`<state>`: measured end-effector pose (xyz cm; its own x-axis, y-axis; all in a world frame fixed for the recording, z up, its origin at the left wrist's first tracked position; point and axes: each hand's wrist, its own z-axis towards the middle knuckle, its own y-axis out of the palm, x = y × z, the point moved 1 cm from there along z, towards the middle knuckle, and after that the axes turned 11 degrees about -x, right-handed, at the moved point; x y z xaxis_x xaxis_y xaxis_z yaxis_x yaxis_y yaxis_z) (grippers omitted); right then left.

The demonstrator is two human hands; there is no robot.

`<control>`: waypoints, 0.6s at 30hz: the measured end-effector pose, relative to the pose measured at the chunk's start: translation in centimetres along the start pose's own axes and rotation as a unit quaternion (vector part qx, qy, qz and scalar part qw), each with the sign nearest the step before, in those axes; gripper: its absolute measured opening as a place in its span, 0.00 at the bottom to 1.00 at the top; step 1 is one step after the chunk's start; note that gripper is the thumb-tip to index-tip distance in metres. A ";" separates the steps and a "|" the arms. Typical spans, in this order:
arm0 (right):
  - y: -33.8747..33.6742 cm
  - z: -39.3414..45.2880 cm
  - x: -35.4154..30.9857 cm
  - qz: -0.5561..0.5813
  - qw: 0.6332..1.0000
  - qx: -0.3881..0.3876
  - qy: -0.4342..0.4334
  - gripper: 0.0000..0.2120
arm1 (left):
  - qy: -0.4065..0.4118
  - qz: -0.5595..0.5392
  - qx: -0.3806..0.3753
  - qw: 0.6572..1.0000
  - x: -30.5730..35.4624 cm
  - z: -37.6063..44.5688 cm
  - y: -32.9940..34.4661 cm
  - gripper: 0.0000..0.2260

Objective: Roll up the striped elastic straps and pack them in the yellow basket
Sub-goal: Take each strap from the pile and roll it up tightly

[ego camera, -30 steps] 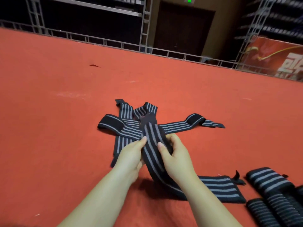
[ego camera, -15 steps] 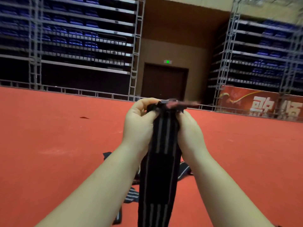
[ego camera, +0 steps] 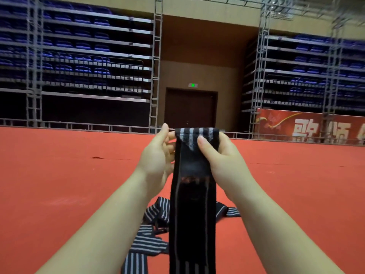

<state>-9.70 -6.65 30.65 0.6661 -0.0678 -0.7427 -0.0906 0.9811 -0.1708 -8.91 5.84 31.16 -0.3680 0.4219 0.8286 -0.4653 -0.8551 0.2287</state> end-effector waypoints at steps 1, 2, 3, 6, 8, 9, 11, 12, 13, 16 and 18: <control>-0.1 0.0 -0.2 -0.001 1.000 0.008 -0.009 0.05 | -0.014 0.025 -0.011 1.000 -0.1 0.0 0.3 0.20; -0.3 0.0 -0.3 0.001 1.000 0.016 -0.024 0.04 | -0.016 0.041 -0.034 0.998 -0.3 -0.2 0.8 0.19; -0.5 0.1 -0.3 0.000 0.999 0.022 -0.033 0.03 | -0.014 0.066 -0.046 0.997 -0.6 -0.2 1.0 0.15; -1.1 0.2 -0.1 -0.010 0.998 0.027 -0.058 0.04 | 0.016 0.112 -0.037 0.993 -1.0 0.3 1.8 0.09; -1.7 0.4 0.6 -0.008 0.999 0.012 -0.038 0.05 | 0.041 0.111 -0.021 0.993 -1.1 0.7 2.0 0.09; -1.8 0.5 0.9 -0.007 1.000 -0.003 -0.015 0.07 | 0.052 0.110 -0.012 0.992 -1.2 1.2 2.0 0.09; -2.2 0.6 1.6 0.005 0.999 -0.031 0.031 0.08 | 0.061 0.107 0.007 0.992 -1.5 1.9 1.9 0.08; -2.4 0.6 1.9 0.007 0.999 -0.030 0.036 0.08 | 0.059 0.105 0.005 0.993 -1.8 2.2 1.9 0.08; -2.8 0.7 2.1 -0.001 0.999 -0.015 0.032 0.08 | 0.055 0.106 -0.003 0.993 -2.1 2.5 1.9 0.07; -3.7 1.1 2.5 -0.023 0.999 0.035 0.011 0.06 | 0.011 0.113 -0.044 0.993 -2.9 3.0 1.6 0.08; -4.0 1.2 2.8 -0.034 0.999 0.040 0.011 0.06 | -0.030 0.139 -0.068 0.988 -3.2 3.0 1.2 0.08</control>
<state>-6.55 -10.55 30.04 0.6529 -0.1377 -0.7449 0.0140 0.9854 -0.1698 -5.84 2.53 30.32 -0.4501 0.1550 0.8794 -0.4586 -0.8851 -0.0787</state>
